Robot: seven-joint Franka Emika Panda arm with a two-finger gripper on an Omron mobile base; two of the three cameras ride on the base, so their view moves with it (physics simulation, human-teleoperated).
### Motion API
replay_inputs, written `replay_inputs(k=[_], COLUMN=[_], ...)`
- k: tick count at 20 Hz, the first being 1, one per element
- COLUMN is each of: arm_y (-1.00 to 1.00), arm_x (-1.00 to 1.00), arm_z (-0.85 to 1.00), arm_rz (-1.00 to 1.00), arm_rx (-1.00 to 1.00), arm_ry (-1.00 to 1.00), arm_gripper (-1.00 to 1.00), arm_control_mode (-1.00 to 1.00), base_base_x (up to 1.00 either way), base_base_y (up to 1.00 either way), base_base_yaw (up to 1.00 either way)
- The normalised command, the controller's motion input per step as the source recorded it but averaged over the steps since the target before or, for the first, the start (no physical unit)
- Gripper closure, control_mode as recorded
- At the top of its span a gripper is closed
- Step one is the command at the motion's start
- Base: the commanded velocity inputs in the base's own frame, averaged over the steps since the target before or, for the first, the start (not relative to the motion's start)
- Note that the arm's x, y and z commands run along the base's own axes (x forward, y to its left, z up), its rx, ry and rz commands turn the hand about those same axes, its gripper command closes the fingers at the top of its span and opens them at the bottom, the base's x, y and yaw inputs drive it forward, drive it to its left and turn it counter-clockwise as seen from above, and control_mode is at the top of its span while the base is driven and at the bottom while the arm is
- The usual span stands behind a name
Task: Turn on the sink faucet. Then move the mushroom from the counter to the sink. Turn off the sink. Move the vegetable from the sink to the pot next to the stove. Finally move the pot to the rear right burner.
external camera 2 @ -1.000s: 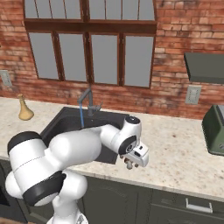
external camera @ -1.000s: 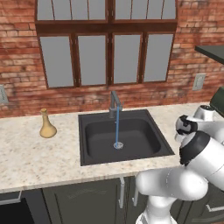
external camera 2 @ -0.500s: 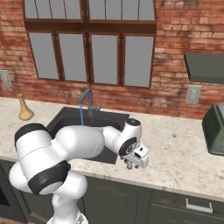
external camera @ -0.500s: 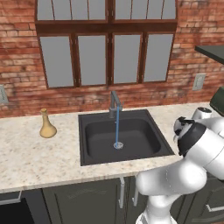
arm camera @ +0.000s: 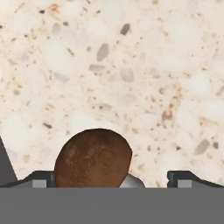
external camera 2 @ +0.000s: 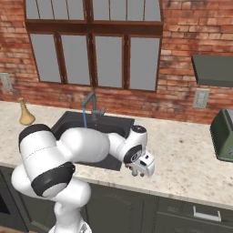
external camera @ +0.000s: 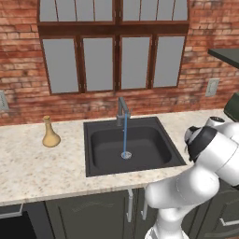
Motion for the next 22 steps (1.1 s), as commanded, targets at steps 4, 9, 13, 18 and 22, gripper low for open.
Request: replay_inputs(k=[4, 9, 13, 18, 22], arm_y=[0.00, 0.00, 0.00, 0.00, 0.02], arm_x=[0.01, 0.00, 0.00, 0.00, -0.06], arm_z=[-0.13, -0.14, -0.10, -0.01, 0.21], arm_rz=[0.00, 0.00, 0.00, 0.00, 0.00], arm_rx=[0.00, 0.00, 0.00, 0.00, 0.00], arm_ry=[0.00, 0.00, 0.00, -0.01, -0.06], arm_gripper=[-1.00, 1.00, 1.00, 1.00, 1.00], arm_control_mode=[-1.00, -1.00, -1.00, -1.00, -1.00], base_base_x=[0.00, 0.00, 0.00, 0.00, 0.00], base_base_y=[0.00, 0.00, 0.00, 0.00, 0.00], base_base_yaw=[0.00, 0.00, 0.00, 0.00, 0.00])
